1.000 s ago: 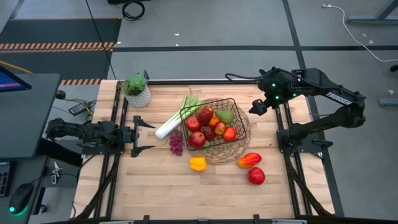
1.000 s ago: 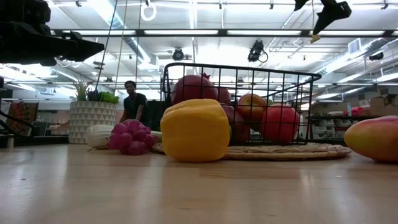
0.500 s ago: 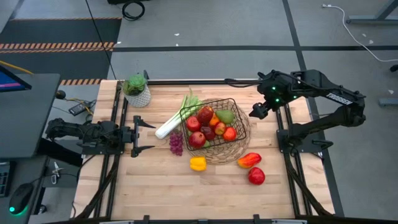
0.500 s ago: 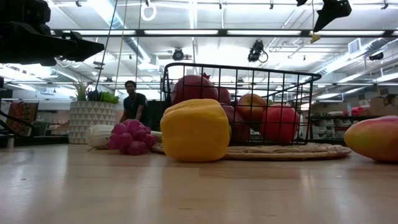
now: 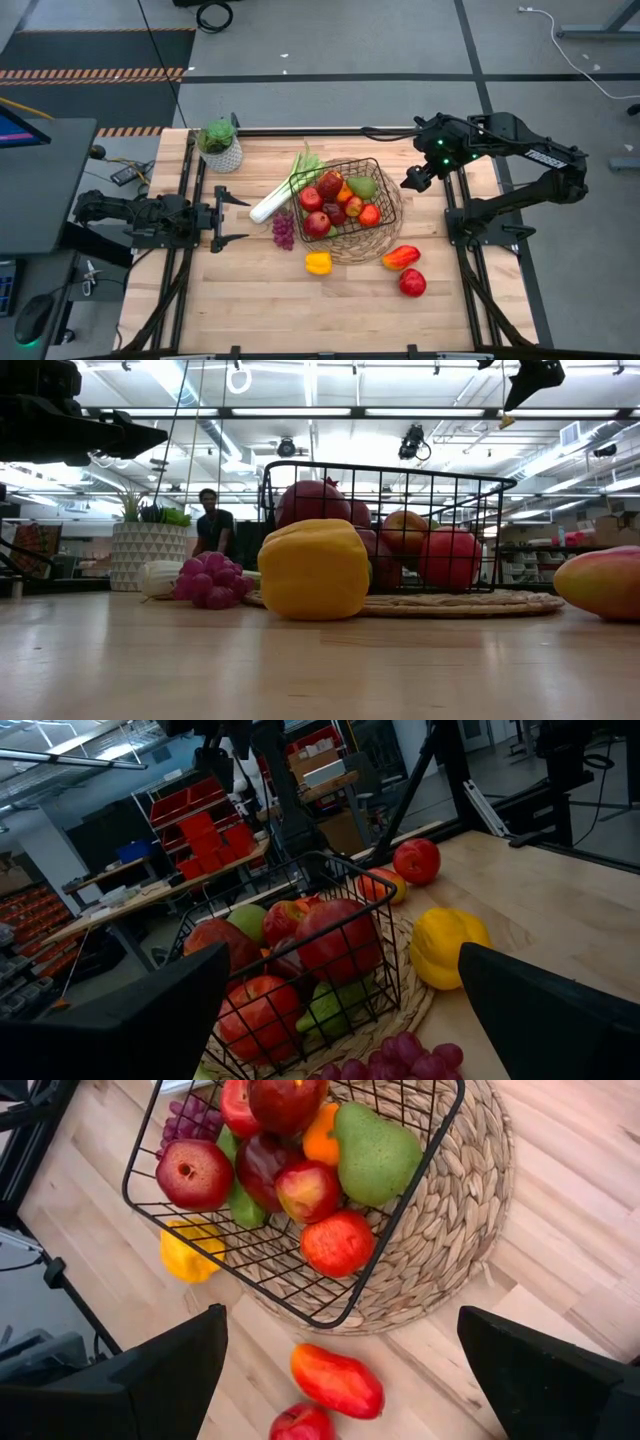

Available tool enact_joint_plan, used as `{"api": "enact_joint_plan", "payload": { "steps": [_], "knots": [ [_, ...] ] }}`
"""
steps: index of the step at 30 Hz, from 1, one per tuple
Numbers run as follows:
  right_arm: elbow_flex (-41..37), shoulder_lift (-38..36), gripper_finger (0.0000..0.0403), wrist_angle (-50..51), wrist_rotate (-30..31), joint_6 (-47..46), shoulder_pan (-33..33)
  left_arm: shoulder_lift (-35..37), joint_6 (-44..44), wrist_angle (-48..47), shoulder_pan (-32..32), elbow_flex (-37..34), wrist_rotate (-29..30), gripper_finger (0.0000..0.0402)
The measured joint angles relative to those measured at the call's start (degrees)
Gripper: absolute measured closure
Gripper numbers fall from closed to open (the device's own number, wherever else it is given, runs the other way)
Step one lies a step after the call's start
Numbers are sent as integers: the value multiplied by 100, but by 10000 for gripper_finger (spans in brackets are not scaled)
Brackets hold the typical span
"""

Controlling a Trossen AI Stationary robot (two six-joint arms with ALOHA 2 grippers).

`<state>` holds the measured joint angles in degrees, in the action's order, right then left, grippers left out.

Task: Build produce basket
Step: Put the red mango into the black wire basket

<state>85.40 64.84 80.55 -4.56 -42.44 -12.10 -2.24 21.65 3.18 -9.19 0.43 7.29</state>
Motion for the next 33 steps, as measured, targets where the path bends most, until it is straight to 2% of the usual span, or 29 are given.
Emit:
{"api": "enact_joint_plan", "payload": {
  "steps": [33],
  "knots": [
    [-3, 0, 5, 113, -2, 30, 13, 0, 0, 1, 1, 0, 1, 2]
  ]
}}
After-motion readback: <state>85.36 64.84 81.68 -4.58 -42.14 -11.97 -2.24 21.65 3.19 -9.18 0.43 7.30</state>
